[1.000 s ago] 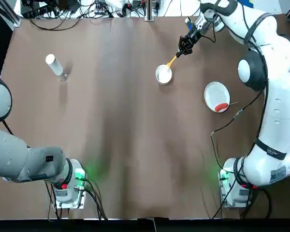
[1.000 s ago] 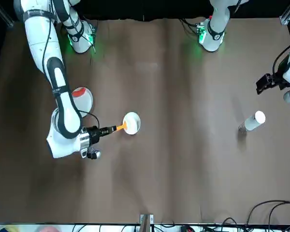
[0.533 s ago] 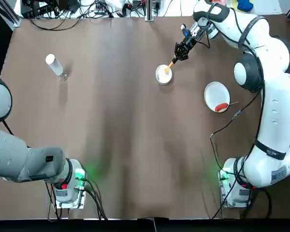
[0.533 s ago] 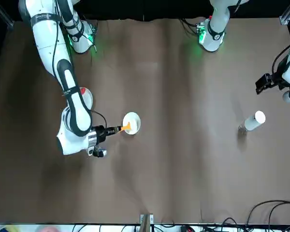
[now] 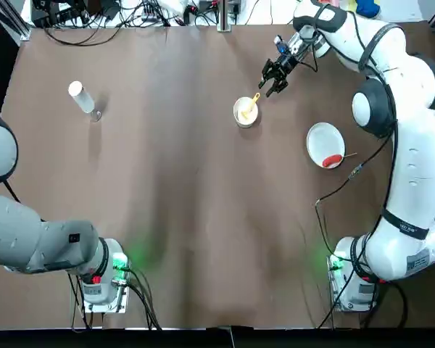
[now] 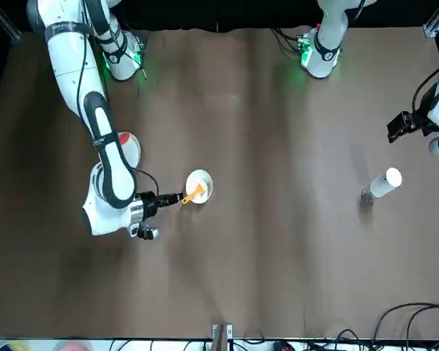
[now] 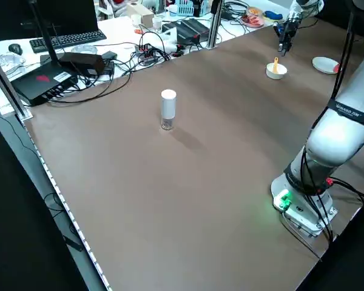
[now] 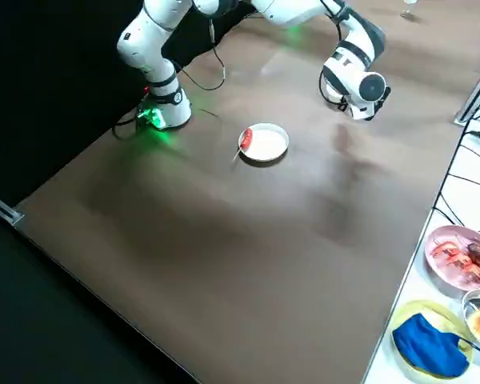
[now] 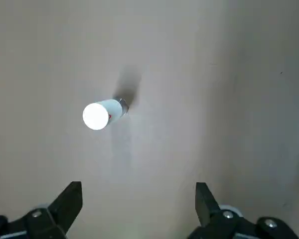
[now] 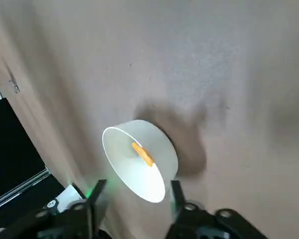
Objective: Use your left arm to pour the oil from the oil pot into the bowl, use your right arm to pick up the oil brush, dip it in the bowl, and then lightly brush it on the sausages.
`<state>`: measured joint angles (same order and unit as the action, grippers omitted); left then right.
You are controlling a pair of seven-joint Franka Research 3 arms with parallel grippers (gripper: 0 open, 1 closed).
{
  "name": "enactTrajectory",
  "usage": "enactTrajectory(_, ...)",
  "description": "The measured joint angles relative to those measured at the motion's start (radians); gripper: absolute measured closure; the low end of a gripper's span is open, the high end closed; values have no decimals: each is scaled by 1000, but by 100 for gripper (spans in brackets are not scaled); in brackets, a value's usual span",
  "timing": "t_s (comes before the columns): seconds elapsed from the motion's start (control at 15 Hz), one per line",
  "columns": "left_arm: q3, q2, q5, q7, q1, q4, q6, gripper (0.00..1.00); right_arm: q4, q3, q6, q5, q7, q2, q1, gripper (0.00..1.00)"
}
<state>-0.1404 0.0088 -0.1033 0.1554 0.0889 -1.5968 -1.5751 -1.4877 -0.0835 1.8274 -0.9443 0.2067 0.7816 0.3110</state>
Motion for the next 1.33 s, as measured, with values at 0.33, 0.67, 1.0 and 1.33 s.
enactTrajectory(0.33,1,0,0,0,2,0,0,0,15,-9,-121,7,0,-22,-61,32)
enactTrajectory(0.67,1,0,0,0,2,0,0,0,74,-47,-262,123,1,-72,-125,30)
enactTrajectory(1.0,0,0,1,1,2,0,0,0,109,-91,-269,347,0,-241,-127,4)
enactTrajectory(1.33,0,0,1,1,2,0,0,0,109,-121,-349,645,-23,-479,-112,0)
